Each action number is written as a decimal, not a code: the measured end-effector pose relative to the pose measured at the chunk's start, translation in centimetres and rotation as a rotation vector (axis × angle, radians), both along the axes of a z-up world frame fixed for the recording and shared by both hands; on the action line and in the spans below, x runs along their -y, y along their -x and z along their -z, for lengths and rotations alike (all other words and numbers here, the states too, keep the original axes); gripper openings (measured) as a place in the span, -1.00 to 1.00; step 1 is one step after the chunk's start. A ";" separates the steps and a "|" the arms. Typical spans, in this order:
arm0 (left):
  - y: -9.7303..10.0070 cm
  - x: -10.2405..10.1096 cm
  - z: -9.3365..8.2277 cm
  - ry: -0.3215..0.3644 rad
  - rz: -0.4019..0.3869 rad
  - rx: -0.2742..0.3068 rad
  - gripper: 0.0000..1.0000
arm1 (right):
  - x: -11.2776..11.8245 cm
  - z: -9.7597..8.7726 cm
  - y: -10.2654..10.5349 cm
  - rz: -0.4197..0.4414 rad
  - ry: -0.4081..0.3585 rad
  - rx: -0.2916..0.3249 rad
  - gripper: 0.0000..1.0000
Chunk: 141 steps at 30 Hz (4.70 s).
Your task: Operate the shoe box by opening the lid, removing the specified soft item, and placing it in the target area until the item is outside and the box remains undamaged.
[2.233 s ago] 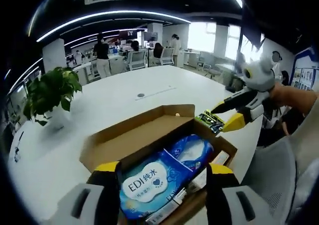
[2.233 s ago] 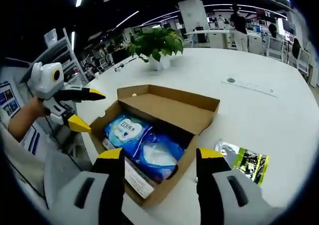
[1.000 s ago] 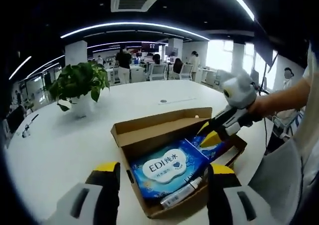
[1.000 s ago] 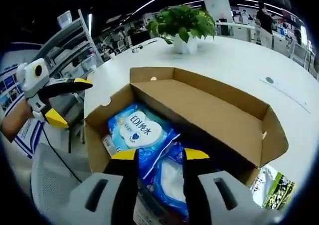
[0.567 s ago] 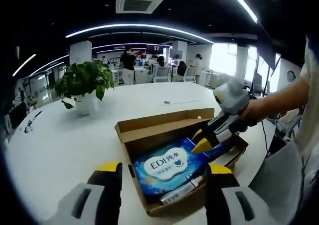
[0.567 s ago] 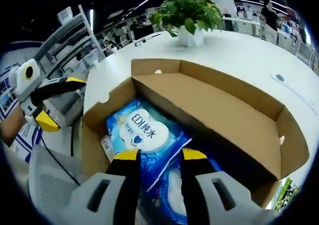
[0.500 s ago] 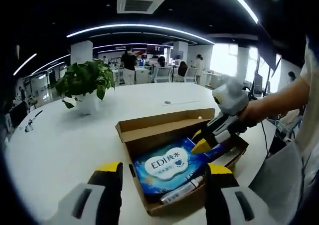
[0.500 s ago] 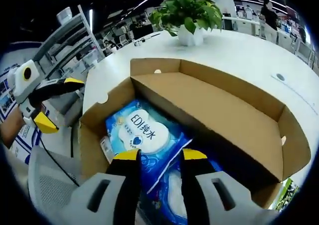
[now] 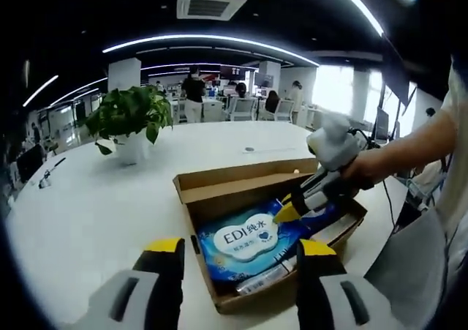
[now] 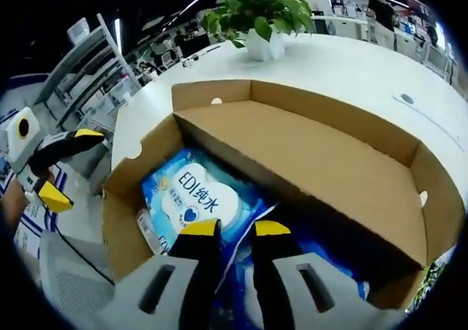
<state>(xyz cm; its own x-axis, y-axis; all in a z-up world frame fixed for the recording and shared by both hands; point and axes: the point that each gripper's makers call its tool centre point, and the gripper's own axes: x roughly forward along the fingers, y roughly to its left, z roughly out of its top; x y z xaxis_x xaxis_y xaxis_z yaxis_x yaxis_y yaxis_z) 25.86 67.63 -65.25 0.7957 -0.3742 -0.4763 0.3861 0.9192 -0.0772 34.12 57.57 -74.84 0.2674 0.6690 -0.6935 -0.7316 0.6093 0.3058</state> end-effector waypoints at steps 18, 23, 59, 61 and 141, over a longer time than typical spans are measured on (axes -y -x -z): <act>0.3 0.2 0.4 -0.030 -0.003 -0.015 0.15 | 1.2 -1.9 0.4 0.002 0.018 0.109 -1.00; 0.3 0.6 0.5 -0.040 0.006 -0.021 0.13 | 2.0 -2.6 0.4 0.028 0.012 0.122 -1.00; -4.3 4.2 4.9 -0.135 0.160 -0.220 -0.26 | 9.0 -4.3 0.3 0.265 -0.015 0.141 -1.00; -4.3 4.5 5.3 -0.136 0.170 -0.240 -0.27 | 9.2 -4.2 0.2 0.272 -0.013 0.138 -1.00; -3.6 9.2 3.5 0.192 0.070 -0.414 -0.99 | 12.6 -7.8 0.6 0.391 -0.128 0.098 -1.00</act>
<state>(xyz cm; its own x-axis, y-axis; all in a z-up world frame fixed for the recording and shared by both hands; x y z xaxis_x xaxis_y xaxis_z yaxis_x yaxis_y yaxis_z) 29.45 58.43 -68.79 0.5227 -0.5326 -0.6657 0.3473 0.8461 -0.4043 33.52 44.98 -67.04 0.5786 0.5835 -0.5698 -0.4826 0.8082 0.3376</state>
